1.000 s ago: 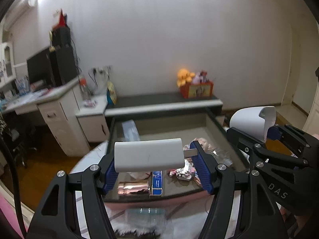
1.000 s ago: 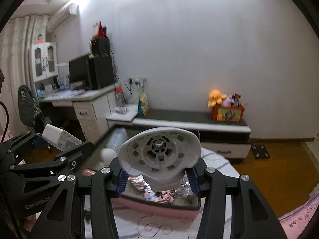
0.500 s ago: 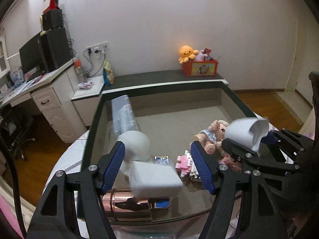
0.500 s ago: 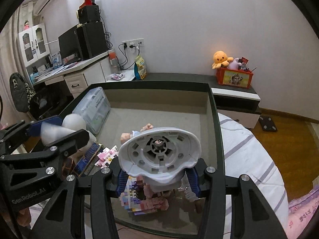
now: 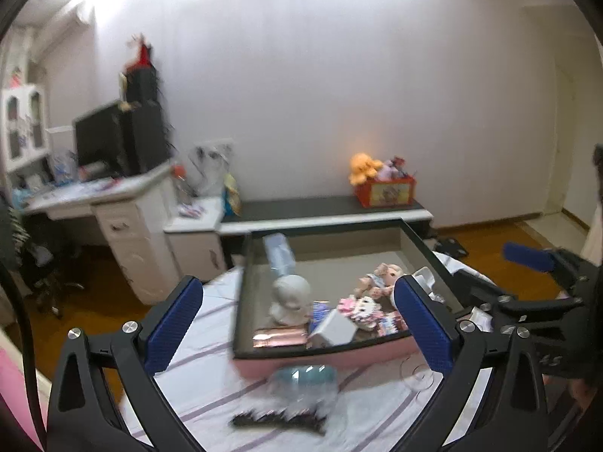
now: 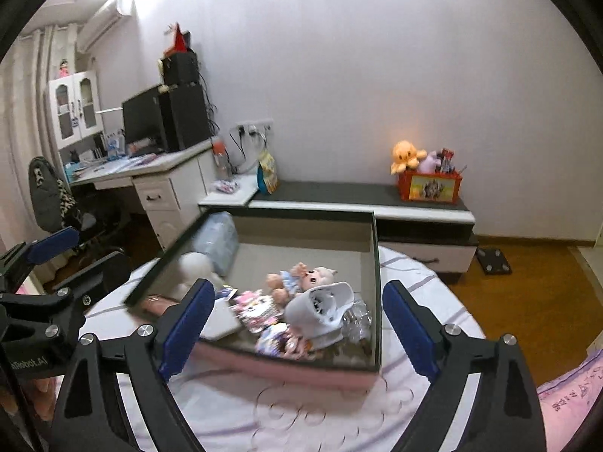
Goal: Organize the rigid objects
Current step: 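Withdraw both tools from the box back above the bed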
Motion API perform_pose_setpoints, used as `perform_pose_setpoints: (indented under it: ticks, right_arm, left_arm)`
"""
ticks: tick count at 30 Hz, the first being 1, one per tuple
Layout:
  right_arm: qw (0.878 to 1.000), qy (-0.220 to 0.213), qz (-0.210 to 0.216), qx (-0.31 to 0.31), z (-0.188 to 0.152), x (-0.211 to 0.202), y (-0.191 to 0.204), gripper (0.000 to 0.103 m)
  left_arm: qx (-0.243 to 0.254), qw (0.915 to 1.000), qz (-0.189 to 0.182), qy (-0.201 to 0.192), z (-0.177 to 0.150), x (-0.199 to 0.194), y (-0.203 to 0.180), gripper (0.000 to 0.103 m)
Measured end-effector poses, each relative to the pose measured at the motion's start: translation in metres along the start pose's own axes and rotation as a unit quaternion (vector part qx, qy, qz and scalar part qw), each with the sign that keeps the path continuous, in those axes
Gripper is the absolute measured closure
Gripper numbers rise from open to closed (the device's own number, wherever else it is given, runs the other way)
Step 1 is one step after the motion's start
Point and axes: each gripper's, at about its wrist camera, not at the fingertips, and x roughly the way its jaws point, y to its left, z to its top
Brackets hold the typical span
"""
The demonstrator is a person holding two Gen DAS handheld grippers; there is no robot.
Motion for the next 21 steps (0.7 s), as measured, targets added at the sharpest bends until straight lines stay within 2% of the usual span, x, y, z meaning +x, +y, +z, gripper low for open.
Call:
perform_pose_setpoints:
  ticks: [3, 11, 16, 21]
  right_arm:
    - [1.0, -0.026, -0.009, -0.013, -0.002, -0.036, 0.012, 0.01]
    - [0.997, -0.072, 0.01, -0.024, -0.016, -0.12, 0.039, 0.01]
    - [0.995, -0.097, 0.001, -0.032, -0.026, -0.163, 0.052, 0.01]
    - [0.992, -0.12, -0.004, -0.038, -0.035, -0.197, 0.059, 0.01]
  left_arm:
    - [0.0, 0.9996, 0.017, -0.02, -0.003, -0.039, 0.008, 0.0]
    - [0.004, 0.9981, 0.007, -0.062, -0.015, -0.125, 0.005, 0.0]
    - [-0.006, 0.9966, -0.004, -0.082, -0.021, -0.166, 0.002, 0.0]
    - [-0.008, 0.9945, 0.004, -0.105, -0.023, -0.2, -0.001, 0.0]
